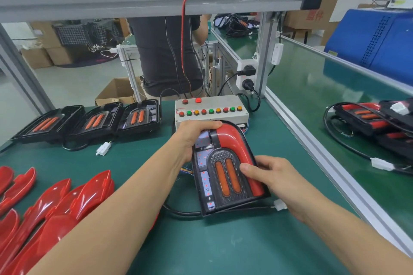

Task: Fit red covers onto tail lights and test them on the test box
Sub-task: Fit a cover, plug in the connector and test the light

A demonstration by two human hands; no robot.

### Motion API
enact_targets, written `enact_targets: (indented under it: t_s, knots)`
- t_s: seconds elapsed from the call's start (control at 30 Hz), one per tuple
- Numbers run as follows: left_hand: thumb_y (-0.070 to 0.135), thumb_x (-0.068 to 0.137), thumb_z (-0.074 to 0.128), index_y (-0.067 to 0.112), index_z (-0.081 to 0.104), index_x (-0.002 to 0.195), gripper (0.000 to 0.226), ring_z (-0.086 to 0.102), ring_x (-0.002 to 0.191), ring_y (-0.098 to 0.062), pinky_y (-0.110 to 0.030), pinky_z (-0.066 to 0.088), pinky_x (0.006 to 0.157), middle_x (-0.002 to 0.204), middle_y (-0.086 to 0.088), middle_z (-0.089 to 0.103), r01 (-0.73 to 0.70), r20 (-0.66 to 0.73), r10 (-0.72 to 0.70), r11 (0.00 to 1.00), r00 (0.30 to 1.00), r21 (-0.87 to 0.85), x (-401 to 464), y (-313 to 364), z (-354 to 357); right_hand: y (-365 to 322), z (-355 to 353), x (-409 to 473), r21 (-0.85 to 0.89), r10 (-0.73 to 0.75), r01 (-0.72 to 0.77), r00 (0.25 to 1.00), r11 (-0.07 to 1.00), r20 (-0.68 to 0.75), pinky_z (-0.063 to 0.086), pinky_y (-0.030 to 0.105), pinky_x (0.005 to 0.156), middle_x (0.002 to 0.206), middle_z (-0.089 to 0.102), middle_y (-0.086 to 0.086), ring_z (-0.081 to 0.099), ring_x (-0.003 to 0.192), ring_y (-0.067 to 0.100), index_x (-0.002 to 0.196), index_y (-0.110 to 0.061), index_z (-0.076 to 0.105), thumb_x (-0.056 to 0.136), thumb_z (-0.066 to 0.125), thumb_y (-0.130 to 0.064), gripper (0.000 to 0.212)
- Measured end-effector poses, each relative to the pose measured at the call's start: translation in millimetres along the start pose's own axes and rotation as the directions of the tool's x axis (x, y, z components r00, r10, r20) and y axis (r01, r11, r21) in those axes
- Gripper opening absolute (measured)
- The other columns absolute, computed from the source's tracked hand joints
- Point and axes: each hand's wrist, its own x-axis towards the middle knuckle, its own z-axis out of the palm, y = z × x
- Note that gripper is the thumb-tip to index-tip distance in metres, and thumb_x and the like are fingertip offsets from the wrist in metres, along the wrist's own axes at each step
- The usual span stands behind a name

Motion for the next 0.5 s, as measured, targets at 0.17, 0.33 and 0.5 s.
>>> enact_targets:
  t_s: [0.17,0.33,0.5]
  knots:
    - [0.009,0.075,0.071,0.009,0.067,0.077,0.005,0.065,0.05,-0.023,-0.029,0.056,0.05,0.066,-0.011,0.07,0.072,0.026,-0.071,0.997,0.997,-0.016,-2.6,1.7,-4.7,-9.0,-2.6,-3.5,0.08,0.067,-0.078,0.988,0.994,0.137,0.057,0.021,0.068,0.098,0.076,0.007,0.073,0.088,0.019,0.108,-0.011,0.069,0.088,0.066,-0.023,0.023]
    - [0.012,0.071,0.077,0.01,0.067,0.088,0.019,0.069,0.059,-0.023,-0.033,0.059,0.06,0.075,-0.011,0.073,0.009,0.045,-0.009,1.0,0.999,0.006,0.5,0.1,-2.8,-12.2,-4.0,0.0,0.014,0.072,-0.073,0.997,0.997,0.038,0.058,0.024,0.07,0.09,0.077,0.009,0.074,0.08,0.02,0.103,-0.007,0.07,0.091,0.064,-0.02,0.019]
    - [0.01,0.074,0.075,0.01,0.067,0.085,0.013,0.068,0.059,-0.023,-0.034,0.058,0.062,0.075,-0.011,0.072,0.027,0.062,-0.028,1.0,0.998,0.009,0.5,-0.1,-5.4,-12.8,-3.6,1.0,0.016,0.094,-0.095,0.995,0.995,0.042,0.058,0.021,0.065,0.09,0.077,0.01,0.074,0.081,0.023,0.101,-0.008,0.069,0.089,0.066,-0.016,0.015]
